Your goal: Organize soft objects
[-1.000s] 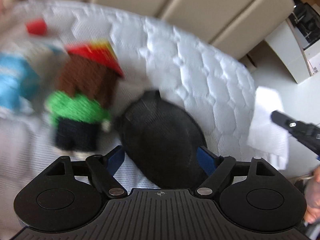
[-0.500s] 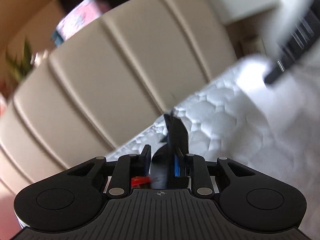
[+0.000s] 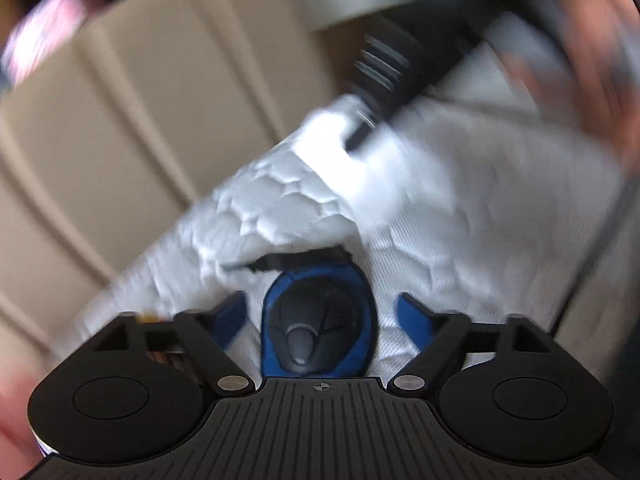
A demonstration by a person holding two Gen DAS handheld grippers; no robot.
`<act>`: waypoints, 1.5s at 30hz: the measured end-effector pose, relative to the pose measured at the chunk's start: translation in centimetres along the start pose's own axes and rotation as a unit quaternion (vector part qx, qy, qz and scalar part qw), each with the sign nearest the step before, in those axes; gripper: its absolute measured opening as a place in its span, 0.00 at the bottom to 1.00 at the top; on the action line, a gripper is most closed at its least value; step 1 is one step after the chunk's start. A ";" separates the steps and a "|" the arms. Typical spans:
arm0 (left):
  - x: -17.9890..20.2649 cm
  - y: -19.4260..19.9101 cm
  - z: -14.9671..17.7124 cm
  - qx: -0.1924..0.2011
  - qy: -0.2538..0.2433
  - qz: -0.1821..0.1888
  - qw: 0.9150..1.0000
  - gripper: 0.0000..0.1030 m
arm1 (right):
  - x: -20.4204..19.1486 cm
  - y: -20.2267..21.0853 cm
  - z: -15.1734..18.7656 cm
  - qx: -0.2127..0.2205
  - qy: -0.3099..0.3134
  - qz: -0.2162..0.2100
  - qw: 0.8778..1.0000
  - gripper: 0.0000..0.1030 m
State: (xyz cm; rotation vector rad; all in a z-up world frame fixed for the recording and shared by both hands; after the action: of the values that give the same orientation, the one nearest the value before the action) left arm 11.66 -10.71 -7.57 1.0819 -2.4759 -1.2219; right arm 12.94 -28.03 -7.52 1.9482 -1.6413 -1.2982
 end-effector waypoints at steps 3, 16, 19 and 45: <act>-3.7 -1.9 1.2 -0.069 0.157 0.054 0.984 0.92 | -1.3 -3.0 1.2 -0.059 -0.024 -0.066 0.996 0.09; -3.1 -6.2 2.2 -0.142 0.084 -0.015 0.986 0.92 | 1.9 -4.9 2.1 -0.075 0.015 0.090 0.993 0.10; -3.2 -6.5 1.9 -0.142 0.089 -0.007 0.986 0.92 | 1.9 -4.2 0.4 -0.031 -0.008 0.067 0.997 0.10; -22.6 2.8 7.3 0.025 0.401 -0.228 0.887 0.95 | 3.8 -4.6 1.2 -0.083 0.040 0.149 0.985 0.16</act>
State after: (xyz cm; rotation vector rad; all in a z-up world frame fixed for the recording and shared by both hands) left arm 23.24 10.25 -6.75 1.7934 -1.6646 -0.5733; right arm 14.81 -29.62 -13.13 1.5669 -1.6502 -1.1834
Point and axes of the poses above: each gripper's, at about its wrist camera, not at the fingertips, and y roughly against the way its jaws point, x to its right, z to its underside, the point moved 5 cm from there along -y, roughly the way its jaws point, and after that the axes turned 5 degrees about -y, right-handed, at the moved point
